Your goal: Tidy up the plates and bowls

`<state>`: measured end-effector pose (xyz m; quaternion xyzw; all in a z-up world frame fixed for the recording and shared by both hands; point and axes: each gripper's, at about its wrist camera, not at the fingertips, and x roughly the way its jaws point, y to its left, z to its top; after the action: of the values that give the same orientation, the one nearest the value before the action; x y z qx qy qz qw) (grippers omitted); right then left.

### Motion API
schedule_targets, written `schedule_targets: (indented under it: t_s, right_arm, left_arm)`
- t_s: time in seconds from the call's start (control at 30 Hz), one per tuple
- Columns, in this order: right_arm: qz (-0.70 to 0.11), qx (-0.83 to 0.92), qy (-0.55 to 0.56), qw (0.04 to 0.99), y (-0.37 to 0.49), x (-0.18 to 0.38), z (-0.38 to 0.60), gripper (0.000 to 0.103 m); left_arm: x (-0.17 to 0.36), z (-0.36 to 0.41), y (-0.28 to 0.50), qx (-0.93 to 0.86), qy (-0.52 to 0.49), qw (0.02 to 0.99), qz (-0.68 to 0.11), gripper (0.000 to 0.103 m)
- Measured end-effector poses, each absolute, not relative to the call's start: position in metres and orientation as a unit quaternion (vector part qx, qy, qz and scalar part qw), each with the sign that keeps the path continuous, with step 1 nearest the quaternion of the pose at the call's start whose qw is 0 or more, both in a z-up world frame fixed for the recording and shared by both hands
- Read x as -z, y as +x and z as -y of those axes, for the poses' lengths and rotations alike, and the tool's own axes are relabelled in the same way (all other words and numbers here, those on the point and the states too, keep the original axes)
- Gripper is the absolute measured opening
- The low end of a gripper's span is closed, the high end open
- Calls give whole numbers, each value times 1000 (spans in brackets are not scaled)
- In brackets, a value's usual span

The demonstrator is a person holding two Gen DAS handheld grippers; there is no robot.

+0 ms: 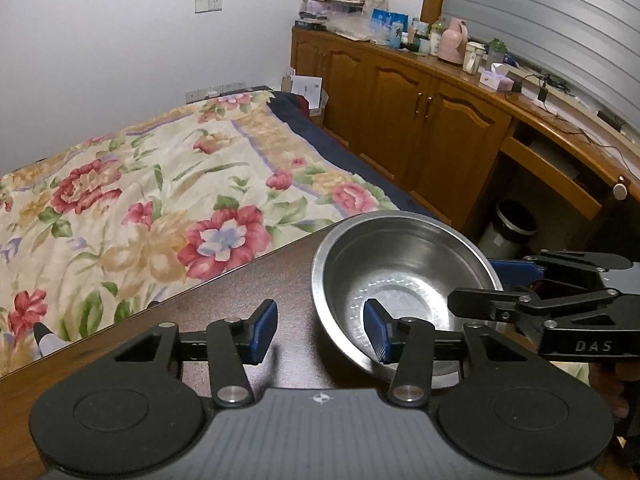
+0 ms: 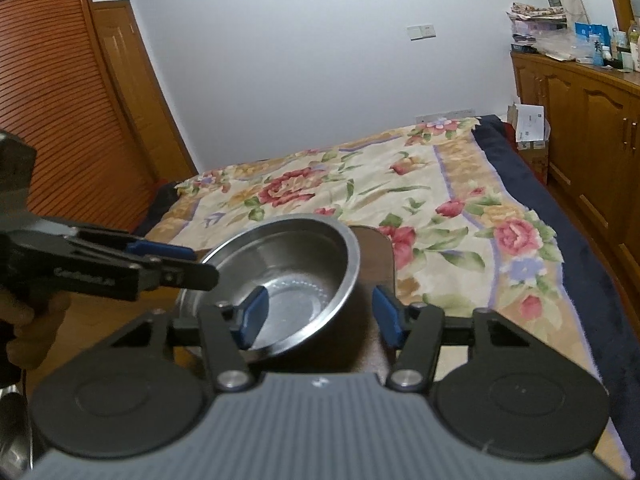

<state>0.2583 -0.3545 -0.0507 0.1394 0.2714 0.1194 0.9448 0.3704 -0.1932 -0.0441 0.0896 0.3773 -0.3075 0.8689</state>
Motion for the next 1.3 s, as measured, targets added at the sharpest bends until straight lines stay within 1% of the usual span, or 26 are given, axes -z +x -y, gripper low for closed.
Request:
schedule_targets:
  t_s: [0.13,0.27,0.37,0.4,0.43,0.47,0.5,0.57,0.6,0.73,0.97,1.1,1.3]
  right_arm:
    - [-276,-124,140,943,259,50,354,51]
    - [-283,-128,144,940,259,50,354,51]
    - [-287,-126,145,939,259,51,355,50]
    - [-287,-126,146,938,259,50,355,50]
    - [-287,-126,146,938,260,50,355,49]
    - [-287,-126,146,938,260,50,355,49]
    - [-287,-126,145,938,260,50,355,47]
    - [-288,-127,146,938,260,51,355,38]
    - [-290,-128,148,937,260,50,355,30]
    - [-297,-119,149,936,260,48,355,22]
    - [-284,-119,144,940,251,32,349,19]
    - [-272,-117,141,945,247,22,345,15]
    - [-257,-115,127,951,235,5,335,14]
  left_arm:
    - [47,193,375,309,83,866,-386,47]
    - [50,195,376,310,82,864,-389,44]
    - [51,196,377,311,83,862,-391,40]
    - [51,196,377,313,81,861,-392,35]
    - [51,196,377,315,78,860,-394,24]
    - [51,197,377,319,76,858,-397,21]
    - [51,196,376,316,77,858,-397,20]
    - [48,197,374,312,82,860,-395,19]
    - [46,196,373,312,83,861,-393,18]
    - [35,191,367,310,84,865,-385,17]
    - [11,180,352,309,87,876,-361,17]
    - [-3,172,340,307,85,882,-347,15]
    - [-25,158,317,307,81,892,-321,15]
